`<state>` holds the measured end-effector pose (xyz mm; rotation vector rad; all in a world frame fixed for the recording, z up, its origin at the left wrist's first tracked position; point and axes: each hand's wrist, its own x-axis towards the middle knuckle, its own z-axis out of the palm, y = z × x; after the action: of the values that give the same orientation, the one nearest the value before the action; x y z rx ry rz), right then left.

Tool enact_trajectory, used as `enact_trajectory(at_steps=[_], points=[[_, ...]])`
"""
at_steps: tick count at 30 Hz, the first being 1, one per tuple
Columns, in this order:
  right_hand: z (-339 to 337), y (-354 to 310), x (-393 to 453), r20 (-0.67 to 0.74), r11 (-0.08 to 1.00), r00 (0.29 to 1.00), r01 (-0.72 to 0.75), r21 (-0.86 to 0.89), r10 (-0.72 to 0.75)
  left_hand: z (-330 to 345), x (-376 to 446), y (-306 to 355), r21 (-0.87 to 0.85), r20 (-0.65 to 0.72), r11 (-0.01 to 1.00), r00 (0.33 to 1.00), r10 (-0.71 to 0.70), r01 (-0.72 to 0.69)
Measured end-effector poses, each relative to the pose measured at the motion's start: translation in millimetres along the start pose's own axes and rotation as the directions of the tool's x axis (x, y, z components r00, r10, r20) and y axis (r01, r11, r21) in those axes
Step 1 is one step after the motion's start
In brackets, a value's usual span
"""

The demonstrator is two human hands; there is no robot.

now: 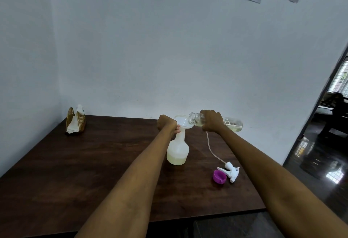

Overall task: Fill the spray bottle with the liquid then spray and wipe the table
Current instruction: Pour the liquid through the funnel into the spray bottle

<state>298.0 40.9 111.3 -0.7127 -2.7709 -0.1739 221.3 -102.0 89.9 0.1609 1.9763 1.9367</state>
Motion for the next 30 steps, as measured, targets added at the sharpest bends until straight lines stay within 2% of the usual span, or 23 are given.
enact_trajectory(at_steps=[15, 30], points=[[1.8, 0.4, 1.2, -0.015, 1.000, 1.000, 0.005, -0.004, -0.005, -0.5, -0.9, -0.1, -0.032, -0.031, 0.999, 0.999, -0.018, 0.017], [1.9, 1.0, 0.2, -0.015, 1.000, 1.000, 0.011, -0.021, -0.012, 0.3, -2.6, 1.0, -0.003, 0.005, 1.000, 1.000, -0.002, 0.002]])
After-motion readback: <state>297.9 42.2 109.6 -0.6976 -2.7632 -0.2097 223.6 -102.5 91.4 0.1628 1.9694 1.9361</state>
